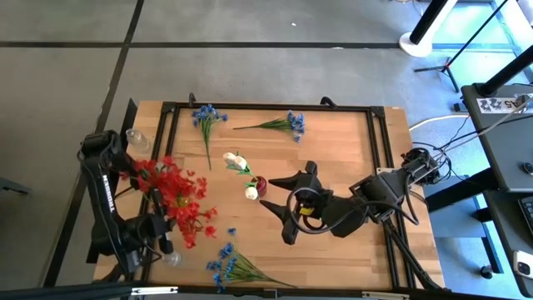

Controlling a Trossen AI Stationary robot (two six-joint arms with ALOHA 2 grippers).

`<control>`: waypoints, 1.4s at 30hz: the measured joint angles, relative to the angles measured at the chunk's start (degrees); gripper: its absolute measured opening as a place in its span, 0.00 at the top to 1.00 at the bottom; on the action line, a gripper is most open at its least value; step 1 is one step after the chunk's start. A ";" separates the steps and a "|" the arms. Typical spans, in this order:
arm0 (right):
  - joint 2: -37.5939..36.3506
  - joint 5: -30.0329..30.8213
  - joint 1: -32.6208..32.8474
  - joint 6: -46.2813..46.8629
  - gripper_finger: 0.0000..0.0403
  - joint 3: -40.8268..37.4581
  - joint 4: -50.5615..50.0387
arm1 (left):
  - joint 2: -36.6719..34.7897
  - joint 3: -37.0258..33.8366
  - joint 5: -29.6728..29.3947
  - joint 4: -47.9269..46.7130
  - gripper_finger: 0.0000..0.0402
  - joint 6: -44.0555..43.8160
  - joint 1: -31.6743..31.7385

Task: Sort flowers into vase by color
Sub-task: Put the red flowers into the yellow vase

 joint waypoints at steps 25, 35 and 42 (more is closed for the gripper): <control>0.17 -0.42 0.00 0.39 0.37 0.00 -0.07 | -11.09 -7.04 -2.76 -0.03 0.98 -4.53 -0.04; 0.20 -0.42 0.00 2.56 0.37 0.00 -0.09 | -11.07 -12.57 -4.12 -0.01 0.98 -13.04 -0.61; 0.20 -0.42 0.00 2.61 0.37 0.00 -0.09 | -11.03 -15.61 -3.57 1.31 0.98 -15.44 -0.63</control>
